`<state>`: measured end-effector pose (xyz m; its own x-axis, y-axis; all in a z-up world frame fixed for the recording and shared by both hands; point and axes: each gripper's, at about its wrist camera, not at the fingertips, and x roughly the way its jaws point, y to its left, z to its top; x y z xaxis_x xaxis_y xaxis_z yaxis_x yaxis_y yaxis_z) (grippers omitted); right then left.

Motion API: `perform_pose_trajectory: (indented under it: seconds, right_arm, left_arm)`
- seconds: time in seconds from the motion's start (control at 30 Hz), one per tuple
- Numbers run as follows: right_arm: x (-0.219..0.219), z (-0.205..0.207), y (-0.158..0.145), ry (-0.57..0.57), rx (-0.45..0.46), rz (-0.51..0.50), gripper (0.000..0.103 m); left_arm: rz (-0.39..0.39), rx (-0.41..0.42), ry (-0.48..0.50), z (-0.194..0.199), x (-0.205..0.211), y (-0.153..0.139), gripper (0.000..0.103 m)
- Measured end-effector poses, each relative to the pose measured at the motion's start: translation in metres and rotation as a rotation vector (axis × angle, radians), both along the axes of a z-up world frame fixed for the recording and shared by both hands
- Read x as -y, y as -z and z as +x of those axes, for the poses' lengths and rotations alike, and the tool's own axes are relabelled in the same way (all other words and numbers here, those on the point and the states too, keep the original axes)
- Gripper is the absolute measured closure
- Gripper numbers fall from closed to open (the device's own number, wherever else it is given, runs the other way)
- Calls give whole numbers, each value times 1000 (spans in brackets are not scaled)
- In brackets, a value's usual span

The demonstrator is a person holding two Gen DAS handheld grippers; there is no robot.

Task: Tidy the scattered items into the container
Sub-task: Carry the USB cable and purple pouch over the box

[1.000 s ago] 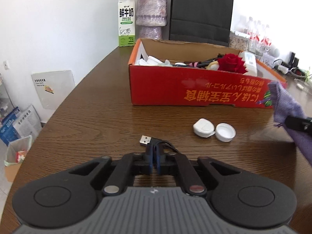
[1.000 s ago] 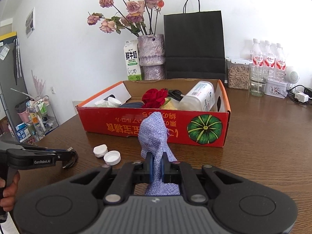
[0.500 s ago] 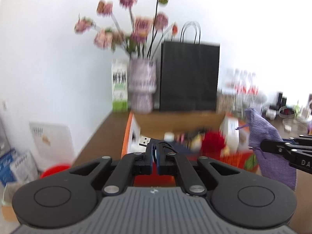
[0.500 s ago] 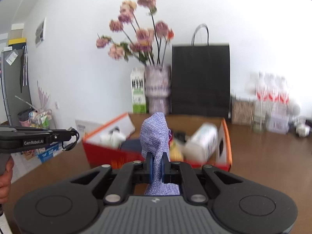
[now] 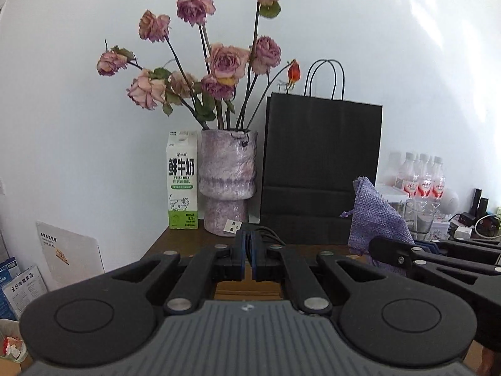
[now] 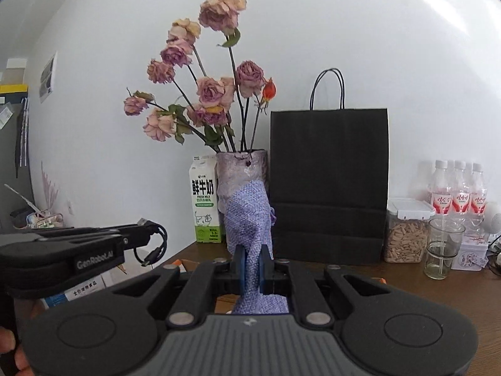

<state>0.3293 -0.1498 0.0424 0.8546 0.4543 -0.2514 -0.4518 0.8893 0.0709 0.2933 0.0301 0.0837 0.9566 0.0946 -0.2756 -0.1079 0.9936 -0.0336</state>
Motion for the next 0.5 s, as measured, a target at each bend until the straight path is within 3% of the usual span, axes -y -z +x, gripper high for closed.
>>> perform_pose_trajectory:
  seconds: [0.3, 0.37, 0.4, 0.43, 0.47, 0.5]
  right_arm:
    - [-2, 38, 40, -2, -117, -39, 96]
    - [-2, 39, 42, 4, -133, -49, 88]
    - [-2, 39, 42, 10, -142, -51, 82]
    - [-1, 38, 42, 19, -150, -49, 61]
    - [0, 37, 40, 28, -154, -48, 31]
    - [1, 35, 38, 35, -151, -43, 18]
  left_arm:
    - [34, -121, -13, 33, -3, 46, 99]
    - [43, -124, -28, 32, -2, 47, 93]
    - [47, -124, -37, 31, -2, 47, 73]
    - [50, -125, -46, 29, -2, 45, 53]
    - [56, -121, -69, 27, -1, 43, 16]
    - [68, -100, -123, 25, -2, 39, 0]
